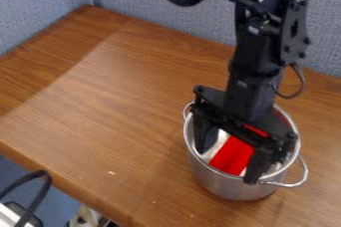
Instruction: Put the red object in the metal pot
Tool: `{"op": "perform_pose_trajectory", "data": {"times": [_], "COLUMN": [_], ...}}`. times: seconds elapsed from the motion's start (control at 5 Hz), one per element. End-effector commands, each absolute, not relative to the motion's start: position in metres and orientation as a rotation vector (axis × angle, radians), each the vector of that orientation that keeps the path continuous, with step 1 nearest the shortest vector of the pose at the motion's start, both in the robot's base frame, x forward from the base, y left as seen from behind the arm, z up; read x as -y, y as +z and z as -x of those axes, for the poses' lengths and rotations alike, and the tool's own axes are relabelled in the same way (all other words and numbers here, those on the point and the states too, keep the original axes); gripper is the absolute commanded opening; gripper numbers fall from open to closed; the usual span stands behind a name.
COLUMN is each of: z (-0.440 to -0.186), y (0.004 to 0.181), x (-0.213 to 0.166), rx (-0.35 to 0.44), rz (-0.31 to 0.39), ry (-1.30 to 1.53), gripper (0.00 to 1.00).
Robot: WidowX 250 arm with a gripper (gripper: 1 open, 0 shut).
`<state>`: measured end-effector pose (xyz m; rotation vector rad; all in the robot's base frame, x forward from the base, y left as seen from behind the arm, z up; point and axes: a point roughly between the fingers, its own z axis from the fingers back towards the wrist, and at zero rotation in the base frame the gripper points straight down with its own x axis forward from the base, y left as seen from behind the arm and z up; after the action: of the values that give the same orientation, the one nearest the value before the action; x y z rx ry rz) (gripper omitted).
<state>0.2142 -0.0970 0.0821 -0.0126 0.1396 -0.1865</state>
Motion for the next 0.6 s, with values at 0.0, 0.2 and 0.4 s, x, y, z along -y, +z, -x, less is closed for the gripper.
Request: {"op": "perform_pose_trajectory", "data": {"times": [0.0, 0.2, 0.4], "z": [-0.223, -0.222, -0.221], "y": [0.11, 0.126, 0.129], "x": [0.09, 0.082, 0.082], "rx": [-0.052, -0.038, -0.02], "rz": [0.053, 0.061, 0.06], "ry": [-0.134, -0.096, -0.065], "gripper": [1.0, 1.0, 1.0]}}
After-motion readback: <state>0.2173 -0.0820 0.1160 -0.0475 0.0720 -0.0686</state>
